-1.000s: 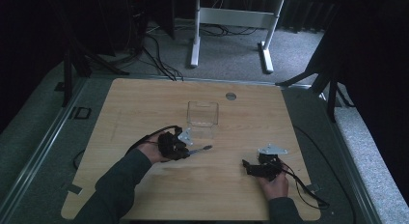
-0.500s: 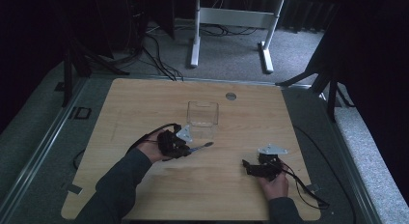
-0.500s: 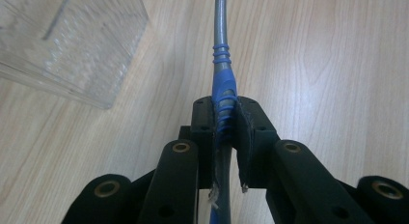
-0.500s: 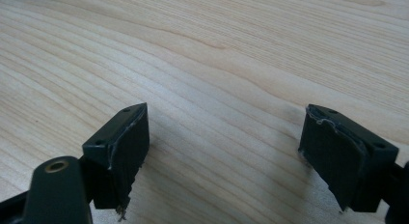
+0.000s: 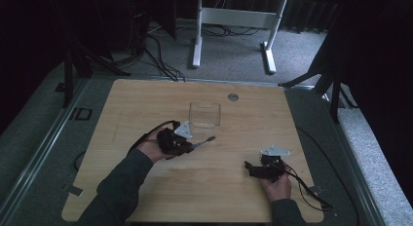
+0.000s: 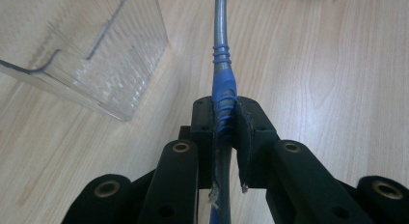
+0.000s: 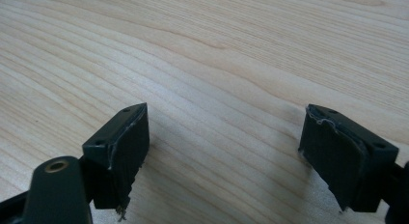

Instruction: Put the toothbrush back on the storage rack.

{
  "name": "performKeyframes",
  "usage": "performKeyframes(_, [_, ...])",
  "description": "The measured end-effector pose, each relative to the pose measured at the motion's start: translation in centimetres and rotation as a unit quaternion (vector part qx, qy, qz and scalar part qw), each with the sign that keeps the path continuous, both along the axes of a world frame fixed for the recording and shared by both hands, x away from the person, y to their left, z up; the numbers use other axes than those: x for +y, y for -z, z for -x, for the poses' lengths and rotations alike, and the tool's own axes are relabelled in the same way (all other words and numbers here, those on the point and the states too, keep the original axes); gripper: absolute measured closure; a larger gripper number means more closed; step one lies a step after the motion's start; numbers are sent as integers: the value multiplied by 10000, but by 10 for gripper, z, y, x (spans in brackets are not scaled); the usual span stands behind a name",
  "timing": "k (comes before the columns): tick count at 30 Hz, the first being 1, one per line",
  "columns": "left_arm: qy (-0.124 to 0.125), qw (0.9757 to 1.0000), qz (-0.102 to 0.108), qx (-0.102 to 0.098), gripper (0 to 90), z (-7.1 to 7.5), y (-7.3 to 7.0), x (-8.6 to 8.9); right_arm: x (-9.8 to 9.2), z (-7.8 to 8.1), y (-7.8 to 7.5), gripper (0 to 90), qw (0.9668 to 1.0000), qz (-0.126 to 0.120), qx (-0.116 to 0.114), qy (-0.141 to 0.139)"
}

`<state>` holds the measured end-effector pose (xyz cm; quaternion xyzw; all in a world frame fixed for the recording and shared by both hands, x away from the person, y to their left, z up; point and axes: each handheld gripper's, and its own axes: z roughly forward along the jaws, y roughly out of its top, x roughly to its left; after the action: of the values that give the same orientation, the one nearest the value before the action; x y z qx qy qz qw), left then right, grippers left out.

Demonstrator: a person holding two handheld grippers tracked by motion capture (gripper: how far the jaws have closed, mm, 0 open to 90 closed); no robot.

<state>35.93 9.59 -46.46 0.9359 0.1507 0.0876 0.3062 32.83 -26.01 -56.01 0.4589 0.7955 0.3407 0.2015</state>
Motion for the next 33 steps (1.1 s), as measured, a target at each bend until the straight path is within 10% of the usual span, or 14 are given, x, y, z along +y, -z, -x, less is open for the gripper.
performKeyframes(33, [-387,9981,477,-77,790,-6,-7,1,0,0,0,176,10000,-1,2,-3])
